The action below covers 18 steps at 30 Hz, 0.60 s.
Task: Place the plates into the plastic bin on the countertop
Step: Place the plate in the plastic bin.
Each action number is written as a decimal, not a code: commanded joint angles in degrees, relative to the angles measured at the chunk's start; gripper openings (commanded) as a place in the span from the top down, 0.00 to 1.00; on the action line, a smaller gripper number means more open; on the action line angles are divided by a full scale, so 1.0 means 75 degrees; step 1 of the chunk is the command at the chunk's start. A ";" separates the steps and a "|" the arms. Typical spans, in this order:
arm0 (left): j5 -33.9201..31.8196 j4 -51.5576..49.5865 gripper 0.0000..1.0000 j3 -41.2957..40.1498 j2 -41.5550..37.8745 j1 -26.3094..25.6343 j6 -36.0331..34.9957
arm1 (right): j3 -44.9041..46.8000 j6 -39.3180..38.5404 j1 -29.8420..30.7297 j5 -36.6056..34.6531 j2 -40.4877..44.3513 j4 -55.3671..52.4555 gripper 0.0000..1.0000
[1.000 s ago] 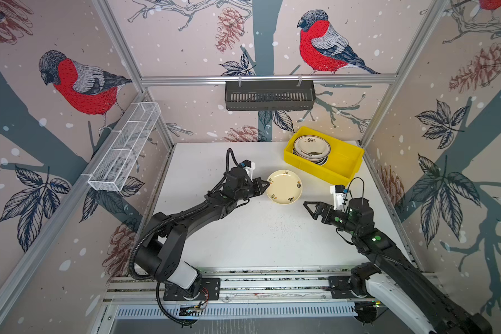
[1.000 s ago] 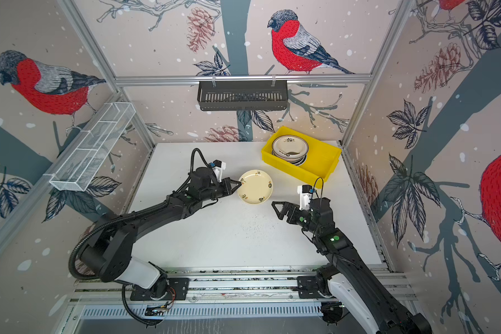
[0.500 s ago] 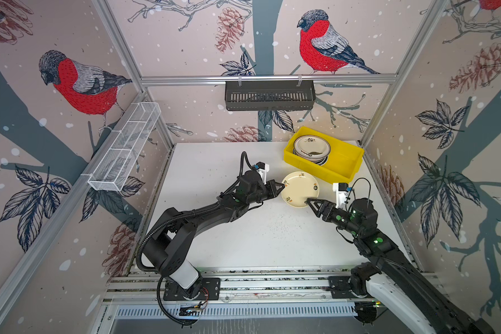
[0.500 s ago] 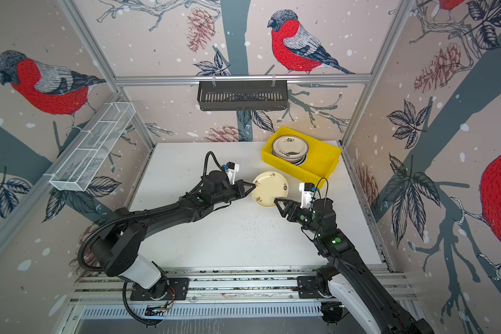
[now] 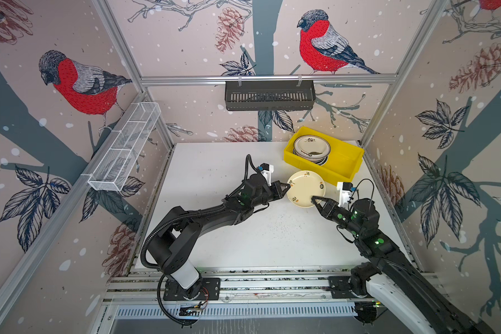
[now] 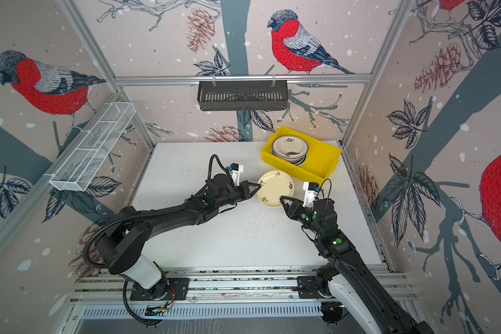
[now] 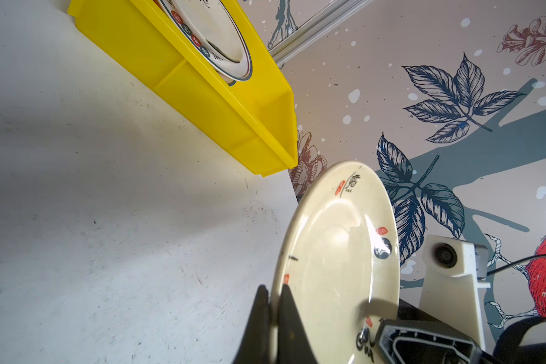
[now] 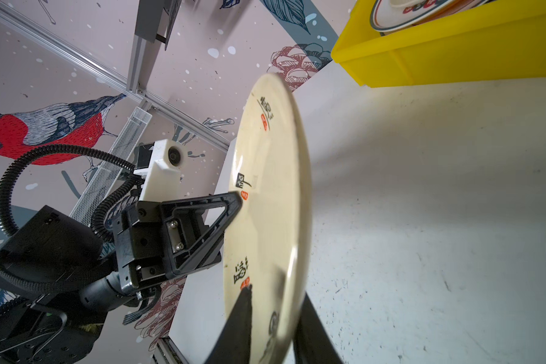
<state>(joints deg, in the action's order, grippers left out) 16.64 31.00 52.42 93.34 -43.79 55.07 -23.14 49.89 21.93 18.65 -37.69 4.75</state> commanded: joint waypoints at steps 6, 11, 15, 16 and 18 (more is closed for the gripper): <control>-0.0149 0.0350 1.00 0.0065 -0.0038 -0.0171 -0.0175 | 0.0025 0.0133 0.0017 -0.0054 -0.0019 0.0351 0.87; -0.0180 0.0343 1.00 0.0076 -0.0046 -0.0220 -0.0250 | -0.0009 0.0144 0.0029 -0.0129 -0.0013 0.0281 0.96; -0.0227 0.0325 0.75 0.0065 -0.0047 -0.0232 -0.0286 | -0.0043 0.0192 0.0019 -0.0205 -0.0013 0.0202 0.98; -0.0239 0.0308 0.64 0.0071 -0.0051 -0.0232 -0.0293 | -0.0054 0.0206 0.0018 -0.0238 -0.0013 0.0167 0.98; -0.0271 0.0284 0.46 0.0087 -0.0047 -0.0232 -0.0347 | -0.0088 0.0246 0.0019 -0.0345 -0.0013 0.0046 0.99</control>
<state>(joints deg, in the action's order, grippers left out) 15.00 31.68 52.58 93.21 -45.41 52.34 -23.05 52.45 21.96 15.09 -37.89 3.84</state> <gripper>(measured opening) 0.498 0.100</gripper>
